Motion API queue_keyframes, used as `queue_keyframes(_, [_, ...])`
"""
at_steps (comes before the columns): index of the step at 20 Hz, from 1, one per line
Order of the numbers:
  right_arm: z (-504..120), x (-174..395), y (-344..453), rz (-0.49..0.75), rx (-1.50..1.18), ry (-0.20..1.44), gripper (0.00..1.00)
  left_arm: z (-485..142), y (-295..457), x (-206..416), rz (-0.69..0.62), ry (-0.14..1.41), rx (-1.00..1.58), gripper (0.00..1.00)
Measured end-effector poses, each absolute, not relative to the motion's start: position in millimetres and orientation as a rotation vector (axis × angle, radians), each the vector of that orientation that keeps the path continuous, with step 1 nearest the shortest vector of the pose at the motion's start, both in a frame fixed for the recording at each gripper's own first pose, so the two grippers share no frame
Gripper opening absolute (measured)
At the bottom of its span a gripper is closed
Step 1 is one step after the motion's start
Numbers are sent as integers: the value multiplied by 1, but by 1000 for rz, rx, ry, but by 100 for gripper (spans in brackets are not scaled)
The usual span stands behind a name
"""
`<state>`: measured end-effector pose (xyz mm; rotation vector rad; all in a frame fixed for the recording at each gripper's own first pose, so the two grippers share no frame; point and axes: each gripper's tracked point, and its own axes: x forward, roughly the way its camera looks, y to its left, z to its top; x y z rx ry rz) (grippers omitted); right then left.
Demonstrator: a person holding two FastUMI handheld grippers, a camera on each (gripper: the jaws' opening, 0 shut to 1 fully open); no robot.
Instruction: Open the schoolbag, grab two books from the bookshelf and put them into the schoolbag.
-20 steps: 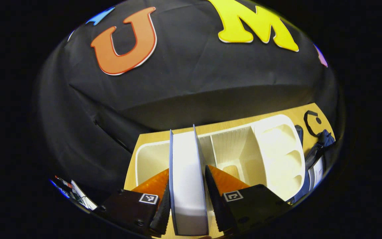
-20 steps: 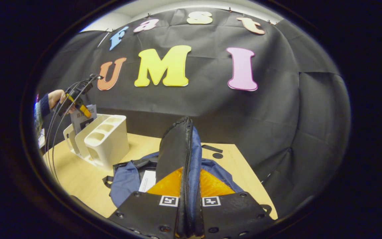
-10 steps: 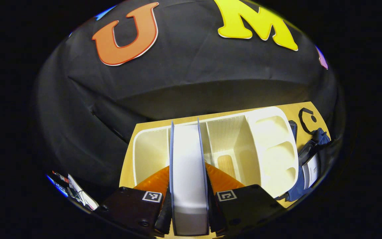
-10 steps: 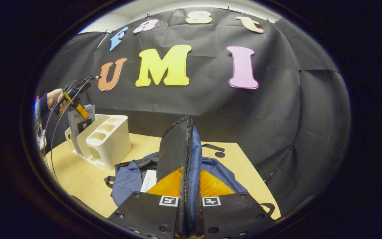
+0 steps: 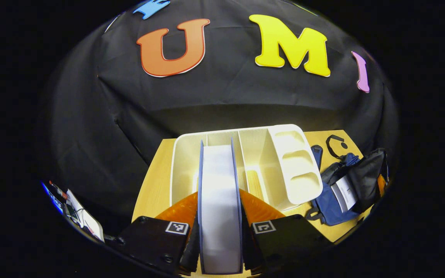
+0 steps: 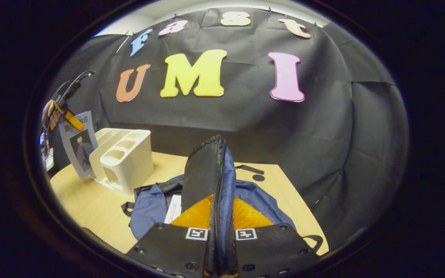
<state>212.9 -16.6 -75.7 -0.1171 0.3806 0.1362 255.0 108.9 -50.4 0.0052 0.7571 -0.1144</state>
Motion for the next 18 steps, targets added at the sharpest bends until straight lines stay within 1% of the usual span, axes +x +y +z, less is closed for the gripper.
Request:
queue_keyframes(1, [-78, 213, -16, 137, -121, 381, 11, -51, 111, 244, -115, 754, -8, 45])
queue_keyframes(7, [-79, 213, -12, 145, -123, 388, 11, -61, 119, 183, -118, 750, -189, 46])
queue_keyframes(8, [-80, 214, -11, 147, -122, 389, 11, -59, 119, 175, -120, 745, -225, 49])
queue_keyframes(9, [-81, 215, -10, 149, -121, 391, 11, -60, 117, 167, -126, 740, -260, 46])
queue_keyframes(12, [-83, 217, -9, 146, -120, 399, 11, -57, 94, 146, -204, 729, -388, 46])
queue_keyframes(13, [-84, 218, -8, 148, -126, 401, 11, -57, 84, 139, -232, 737, -447, 42])
queue_keyframes(14, [-84, 218, -7, 147, -129, 404, 11, -57, 74, 135, -253, 738, -511, 49])
queue_keyframes(15, [-84, 219, -8, 144, -131, 406, 11, -59, 63, 132, -271, 744, -566, 46])
queue_keyframes(18, [-80, 217, -6, 144, -136, 401, 11, -63, 30, 130, -326, 751, -697, 46])
